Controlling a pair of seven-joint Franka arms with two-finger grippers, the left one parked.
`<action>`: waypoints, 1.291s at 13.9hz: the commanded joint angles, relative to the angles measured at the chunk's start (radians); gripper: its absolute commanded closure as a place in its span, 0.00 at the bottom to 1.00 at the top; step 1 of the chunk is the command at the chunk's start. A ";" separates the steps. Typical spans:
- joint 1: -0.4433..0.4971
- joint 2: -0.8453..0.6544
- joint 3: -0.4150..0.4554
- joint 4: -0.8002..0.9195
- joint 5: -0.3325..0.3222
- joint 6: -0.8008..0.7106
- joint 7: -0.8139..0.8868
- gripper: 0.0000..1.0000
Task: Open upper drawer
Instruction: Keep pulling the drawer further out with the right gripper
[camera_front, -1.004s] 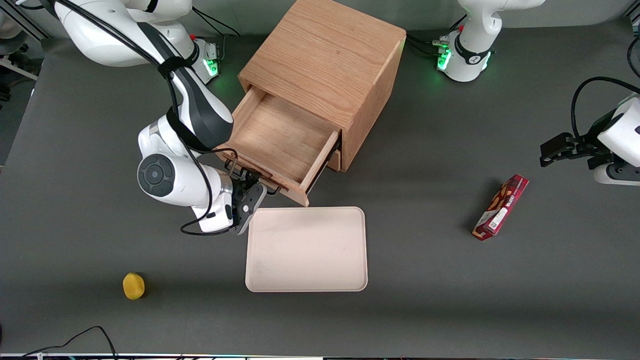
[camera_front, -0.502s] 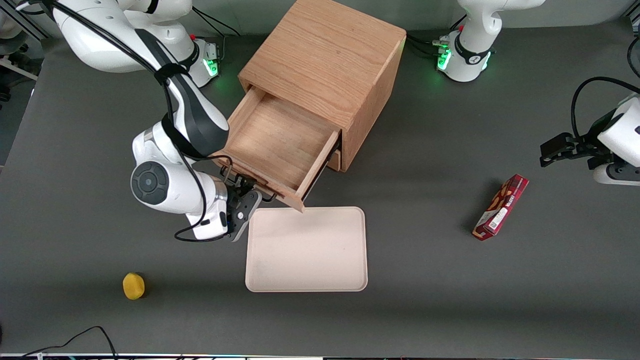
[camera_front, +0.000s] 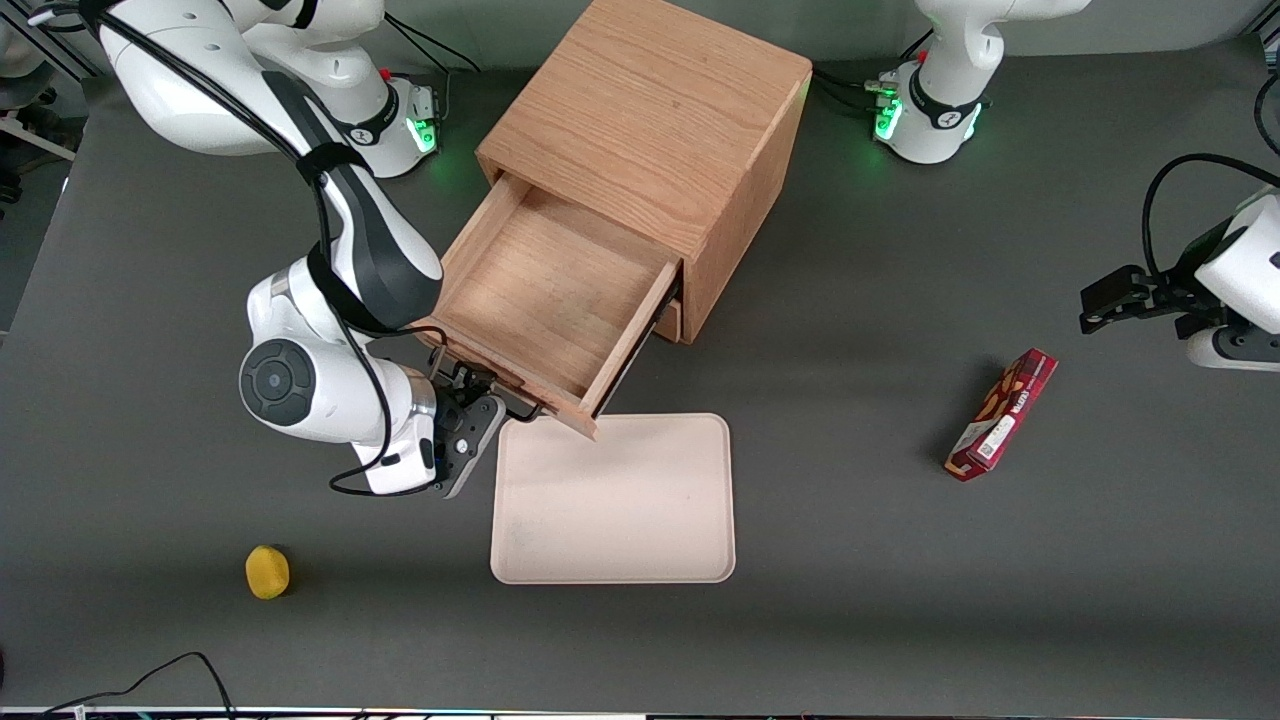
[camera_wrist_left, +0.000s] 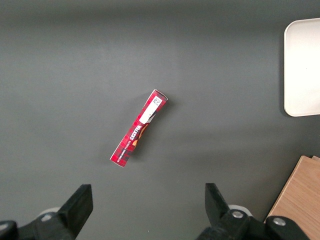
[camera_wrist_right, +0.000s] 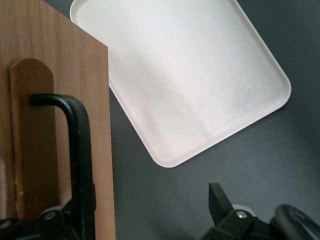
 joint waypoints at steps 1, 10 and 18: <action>0.001 0.027 -0.004 0.047 -0.032 -0.023 -0.023 0.00; 0.011 0.042 -0.021 0.098 -0.029 -0.081 -0.026 0.00; 0.003 0.054 -0.022 0.127 -0.034 -0.089 -0.045 0.00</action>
